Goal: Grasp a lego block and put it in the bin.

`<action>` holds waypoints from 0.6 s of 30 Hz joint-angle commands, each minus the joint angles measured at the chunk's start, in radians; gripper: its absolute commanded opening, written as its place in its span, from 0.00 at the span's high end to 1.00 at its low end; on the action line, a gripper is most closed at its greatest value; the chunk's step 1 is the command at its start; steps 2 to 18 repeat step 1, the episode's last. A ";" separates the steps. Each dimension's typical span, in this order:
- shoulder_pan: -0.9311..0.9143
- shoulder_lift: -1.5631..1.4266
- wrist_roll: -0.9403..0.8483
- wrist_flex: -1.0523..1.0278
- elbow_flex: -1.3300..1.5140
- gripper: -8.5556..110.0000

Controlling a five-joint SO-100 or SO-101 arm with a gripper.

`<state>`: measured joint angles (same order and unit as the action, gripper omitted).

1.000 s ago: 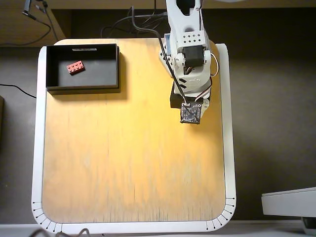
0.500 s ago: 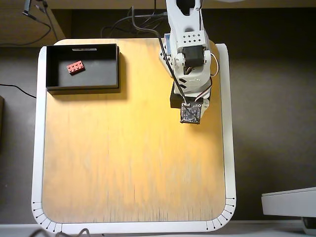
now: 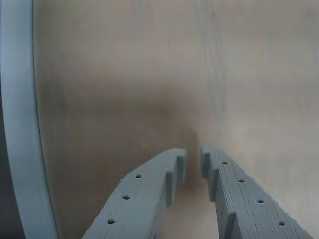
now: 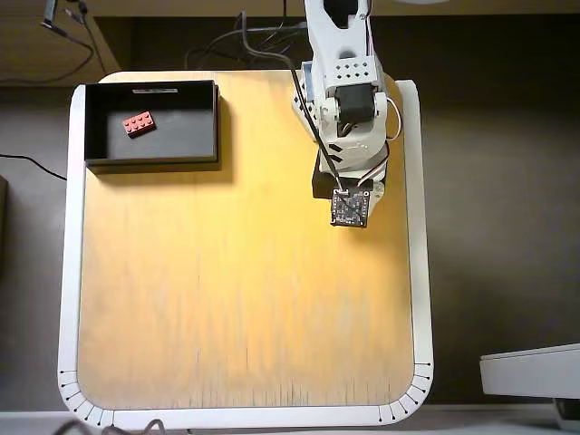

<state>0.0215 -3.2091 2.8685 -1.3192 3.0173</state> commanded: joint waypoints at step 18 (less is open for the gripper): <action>-0.012 -0.089 -0.005 -0.003 0.156 0.93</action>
